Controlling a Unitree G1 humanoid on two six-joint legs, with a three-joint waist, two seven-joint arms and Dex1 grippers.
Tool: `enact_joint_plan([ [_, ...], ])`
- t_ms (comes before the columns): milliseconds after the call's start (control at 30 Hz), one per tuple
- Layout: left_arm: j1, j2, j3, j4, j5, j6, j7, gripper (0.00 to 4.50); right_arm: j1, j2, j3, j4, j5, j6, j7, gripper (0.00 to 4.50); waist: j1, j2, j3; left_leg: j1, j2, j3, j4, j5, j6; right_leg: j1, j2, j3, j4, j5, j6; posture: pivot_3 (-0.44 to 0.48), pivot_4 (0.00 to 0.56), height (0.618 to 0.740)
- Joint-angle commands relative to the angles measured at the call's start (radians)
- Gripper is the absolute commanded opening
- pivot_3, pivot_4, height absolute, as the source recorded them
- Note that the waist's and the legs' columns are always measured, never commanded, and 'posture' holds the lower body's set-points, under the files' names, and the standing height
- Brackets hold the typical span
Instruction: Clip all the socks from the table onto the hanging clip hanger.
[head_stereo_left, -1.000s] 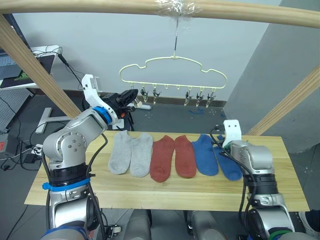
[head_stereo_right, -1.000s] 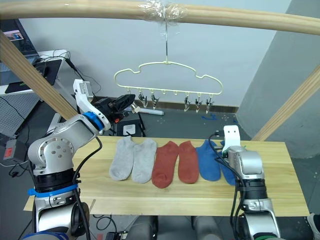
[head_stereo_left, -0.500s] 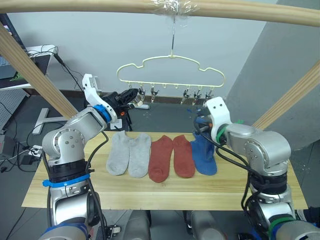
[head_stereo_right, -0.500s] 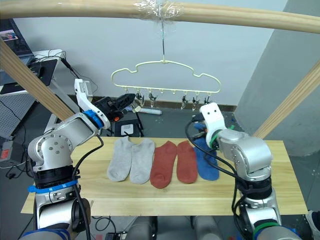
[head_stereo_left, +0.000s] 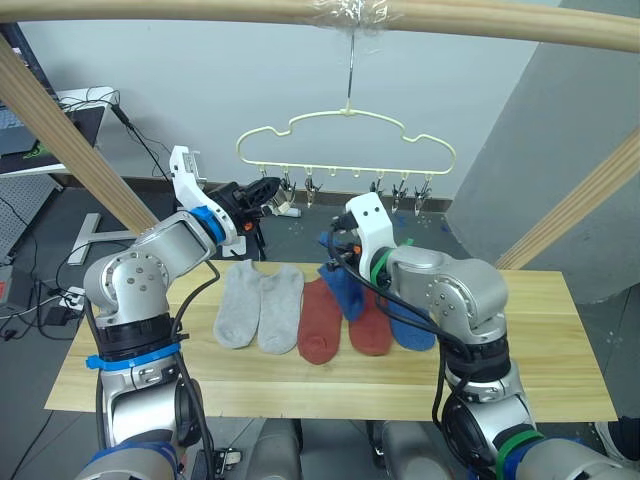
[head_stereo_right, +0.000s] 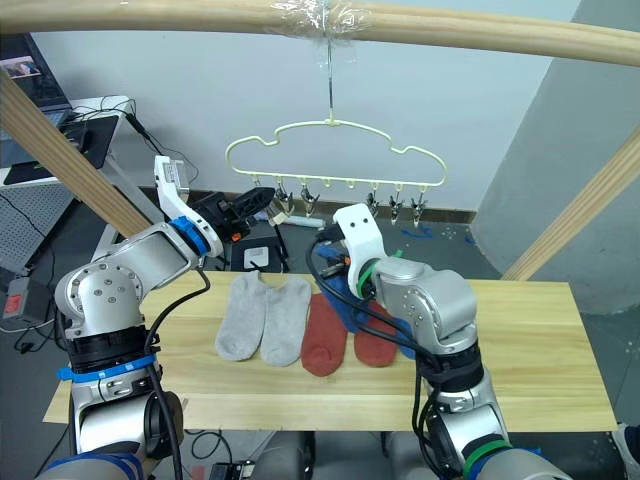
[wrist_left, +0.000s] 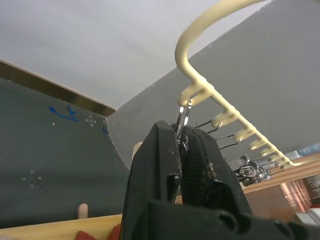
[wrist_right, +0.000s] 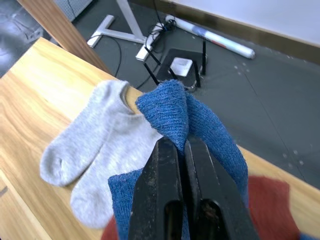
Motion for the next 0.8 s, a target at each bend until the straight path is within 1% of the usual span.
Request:
enact_joint_plan([
  [33, -0.018, -0.003, 0.013, -0.028, -0.025, 0.003, 0.007, 0.11, -0.037, 0.026, 0.017, 0.025, -0.002, -0.068, 0.007, 0.04, 0.0, 0.0, 0.0, 0.0, 0.0, 0.0, 0.0, 0.0, 0.0, 0.0, 0.0, 0.0, 0.001, 0.0, 0.0, -0.056, 0.254, 0.74],
  [100, -0.016, -0.003, 0.014, -0.031, -0.027, 0.005, 0.011, 0.11, -0.049, 0.036, 0.019, 0.049, -0.001, -0.086, 0.007, 0.04, 0.0, 0.0, 0.0, 0.0, 0.0, 0.0, 0.0, 0.0, 0.0, 0.0, 0.0, 0.0, 0.002, 0.0, 0.0, -0.041, 0.256, 0.74],
  [500, -0.011, -0.002, 0.016, -0.041, -0.032, 0.001, 0.022, 0.11, -0.137, 0.092, 0.032, 0.178, 0.0, -0.174, 0.012, 0.04, 0.002, -0.001, 0.0, 0.0, 0.0, -0.001, 0.001, 0.0, 0.0, -0.001, 0.0, 0.0, 0.002, 0.0, 0.0, -0.021, 0.253, 0.74],
  [800, -0.005, -0.005, 0.016, -0.047, -0.037, -0.005, 0.03, 0.11, -0.171, 0.116, 0.038, 0.227, 0.002, -0.203, 0.014, 0.04, 0.009, -0.001, 0.0, 0.0, 0.0, -0.001, 0.001, 0.0, 0.0, -0.001, 0.0, 0.0, 0.002, 0.0, 0.0, -0.012, 0.254, 0.74],
])
